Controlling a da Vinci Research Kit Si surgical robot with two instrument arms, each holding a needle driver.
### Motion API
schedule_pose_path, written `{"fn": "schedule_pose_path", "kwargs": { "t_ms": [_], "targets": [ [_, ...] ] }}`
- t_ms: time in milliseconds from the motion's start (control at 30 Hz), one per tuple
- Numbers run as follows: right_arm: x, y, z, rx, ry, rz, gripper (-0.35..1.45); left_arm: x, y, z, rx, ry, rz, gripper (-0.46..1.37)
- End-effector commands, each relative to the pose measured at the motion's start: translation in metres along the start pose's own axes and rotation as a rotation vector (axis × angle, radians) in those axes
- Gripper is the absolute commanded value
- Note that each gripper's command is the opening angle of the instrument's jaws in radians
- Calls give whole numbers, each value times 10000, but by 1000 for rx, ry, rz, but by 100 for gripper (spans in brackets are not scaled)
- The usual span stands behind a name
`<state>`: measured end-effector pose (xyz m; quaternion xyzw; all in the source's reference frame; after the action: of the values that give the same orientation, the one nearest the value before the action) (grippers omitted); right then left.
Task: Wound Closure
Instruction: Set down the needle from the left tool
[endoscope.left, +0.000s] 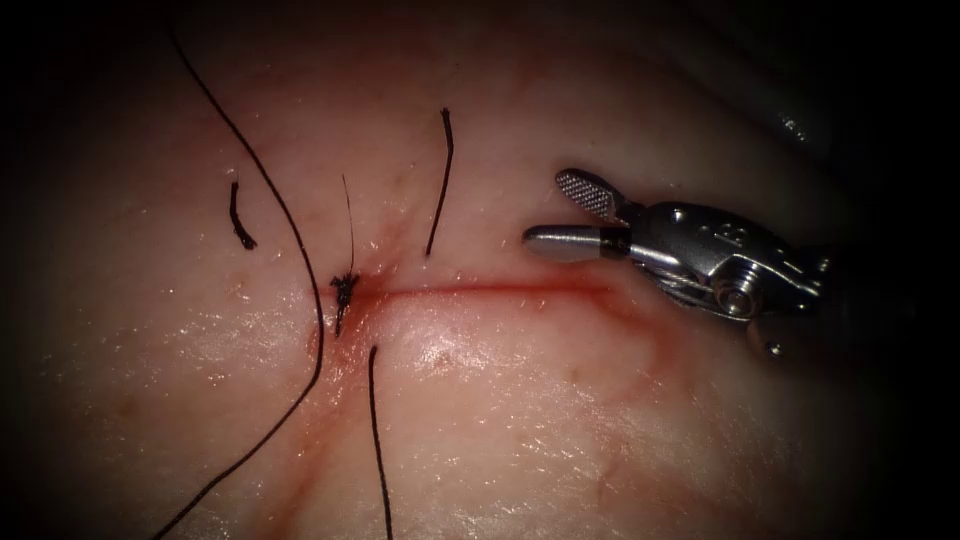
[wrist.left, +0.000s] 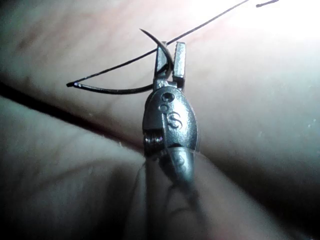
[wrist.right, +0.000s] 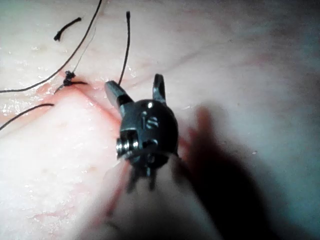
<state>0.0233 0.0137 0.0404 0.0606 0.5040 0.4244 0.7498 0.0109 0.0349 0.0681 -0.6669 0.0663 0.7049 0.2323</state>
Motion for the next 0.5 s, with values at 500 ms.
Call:
{"fn": "schedule_pose_path", "kwargs": {
  "t_ms": [500],
  "targets": [
    [-2, -2, 4, 0, -5, -1, 115, -123, 120, 59, -165, -266, 63, -35]
  ]
}}
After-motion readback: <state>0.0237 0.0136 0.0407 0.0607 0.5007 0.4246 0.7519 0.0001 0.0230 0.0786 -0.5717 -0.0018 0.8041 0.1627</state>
